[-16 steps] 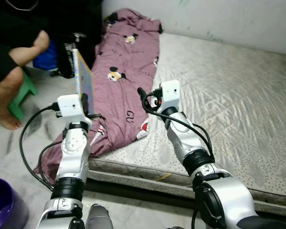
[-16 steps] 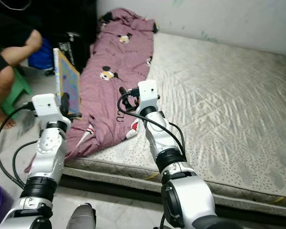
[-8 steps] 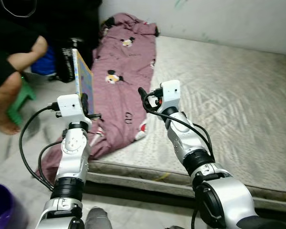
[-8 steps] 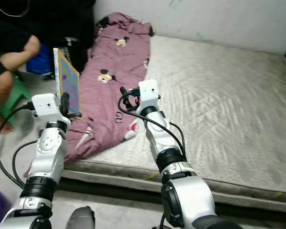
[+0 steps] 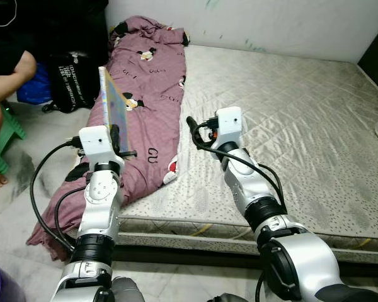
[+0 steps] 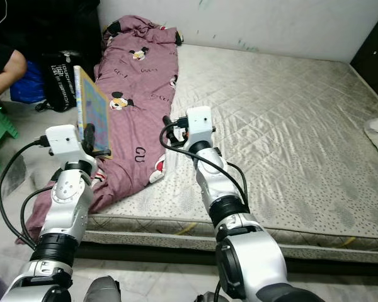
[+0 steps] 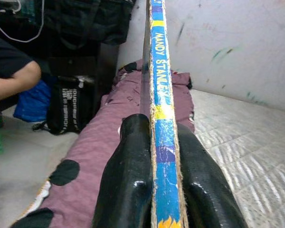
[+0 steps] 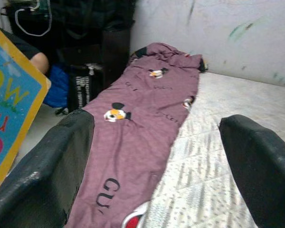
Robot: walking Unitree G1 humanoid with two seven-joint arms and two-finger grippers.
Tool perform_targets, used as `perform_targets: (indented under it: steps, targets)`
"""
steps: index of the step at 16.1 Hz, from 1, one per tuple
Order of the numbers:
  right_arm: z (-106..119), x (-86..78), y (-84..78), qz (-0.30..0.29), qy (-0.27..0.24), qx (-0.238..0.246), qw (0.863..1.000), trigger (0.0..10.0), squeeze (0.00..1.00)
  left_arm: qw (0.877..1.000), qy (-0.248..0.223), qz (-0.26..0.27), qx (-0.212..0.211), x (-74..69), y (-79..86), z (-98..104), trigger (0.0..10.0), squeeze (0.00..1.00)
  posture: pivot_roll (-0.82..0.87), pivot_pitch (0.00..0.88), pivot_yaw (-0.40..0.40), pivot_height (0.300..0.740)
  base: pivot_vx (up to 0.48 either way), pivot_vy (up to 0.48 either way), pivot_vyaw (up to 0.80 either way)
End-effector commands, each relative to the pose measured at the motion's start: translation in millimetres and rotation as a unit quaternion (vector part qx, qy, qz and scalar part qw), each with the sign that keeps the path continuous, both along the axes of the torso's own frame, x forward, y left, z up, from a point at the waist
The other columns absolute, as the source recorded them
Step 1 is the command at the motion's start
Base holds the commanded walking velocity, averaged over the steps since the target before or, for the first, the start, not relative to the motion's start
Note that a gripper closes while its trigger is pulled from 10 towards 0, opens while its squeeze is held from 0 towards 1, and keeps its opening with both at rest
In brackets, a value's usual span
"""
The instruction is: Clean up the room
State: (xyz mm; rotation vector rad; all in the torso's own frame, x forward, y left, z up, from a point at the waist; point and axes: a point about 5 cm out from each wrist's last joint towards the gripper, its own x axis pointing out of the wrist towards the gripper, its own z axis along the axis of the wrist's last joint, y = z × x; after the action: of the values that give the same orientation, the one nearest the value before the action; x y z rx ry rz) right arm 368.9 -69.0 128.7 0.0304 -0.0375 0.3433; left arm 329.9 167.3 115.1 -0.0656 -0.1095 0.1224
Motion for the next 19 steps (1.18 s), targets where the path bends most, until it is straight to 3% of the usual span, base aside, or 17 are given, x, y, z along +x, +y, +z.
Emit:
perform_targets:
  steps: [1, 9, 19]
  targets:
    - [4.4, 2.8, -1.3, 0.0, -0.005, -0.003, 1.0, 10.0, 0.0, 1.0, -0.03, -0.006, 0.002, 4.5, -3.1, 13.5, 10.0, 0.0, 0.1, 0.0, -0.088, 0.74, 0.0, 0.0, 0.0]
    - [4.5, 3.3, -1.9, 0.0, -0.004, -0.004, 1.0, 10.0, 0.0, 1.0, -0.03, -0.007, 0.0, 5.2, -3.7, 13.5, 10.0, 0.0, 0.1, 0.0, -0.091, 0.74, 0.0, -0.202, 0.0]
    - [3.3, 2.8, -1.7, 0.004, -0.003, -0.009, 1.0, 10.0, 0.0, 1.0, -0.03, -0.004, -0.003, 5.2, -3.9, 12.4, 10.0, 0.0, 0.1, 0.0, -0.094, 0.74, 0.0, -0.435, 0.0]
